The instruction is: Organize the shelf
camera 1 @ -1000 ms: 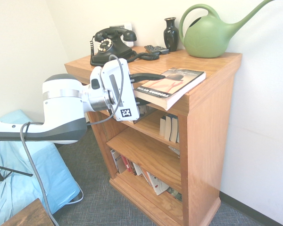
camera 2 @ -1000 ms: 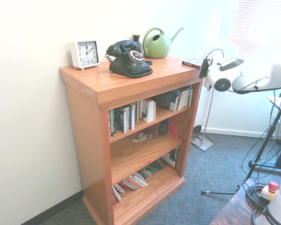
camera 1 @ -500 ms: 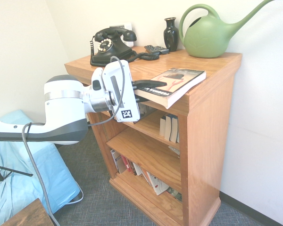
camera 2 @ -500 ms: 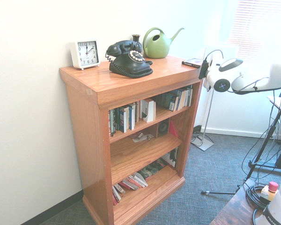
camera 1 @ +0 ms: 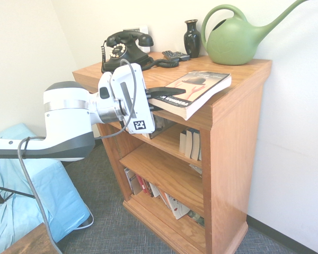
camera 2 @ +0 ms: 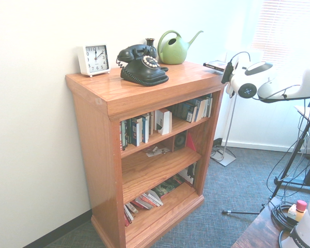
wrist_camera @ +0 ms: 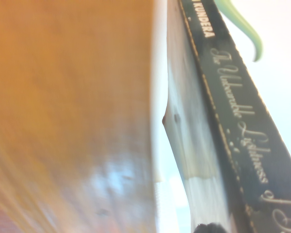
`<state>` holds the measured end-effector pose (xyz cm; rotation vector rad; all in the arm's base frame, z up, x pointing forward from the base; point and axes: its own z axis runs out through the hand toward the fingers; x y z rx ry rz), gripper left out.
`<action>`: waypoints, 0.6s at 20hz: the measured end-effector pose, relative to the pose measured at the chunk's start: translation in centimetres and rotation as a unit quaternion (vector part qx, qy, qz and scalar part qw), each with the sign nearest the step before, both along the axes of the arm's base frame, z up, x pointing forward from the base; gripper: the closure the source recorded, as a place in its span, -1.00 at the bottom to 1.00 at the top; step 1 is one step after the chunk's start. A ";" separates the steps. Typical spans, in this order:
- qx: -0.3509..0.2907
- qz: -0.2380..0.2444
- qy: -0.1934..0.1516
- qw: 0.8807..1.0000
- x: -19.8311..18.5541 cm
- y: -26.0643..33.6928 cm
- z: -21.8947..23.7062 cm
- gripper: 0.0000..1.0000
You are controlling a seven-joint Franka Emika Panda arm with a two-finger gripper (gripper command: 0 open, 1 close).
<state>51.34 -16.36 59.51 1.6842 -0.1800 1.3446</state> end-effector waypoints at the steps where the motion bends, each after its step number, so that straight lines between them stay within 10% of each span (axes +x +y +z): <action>1: 0.008 -0.002 -0.006 1.000 -0.9 0.2 0.5 1.00; 12: 0.208 -0.018 -0.051 0.977 -13.3 3.1 -2.1 1.00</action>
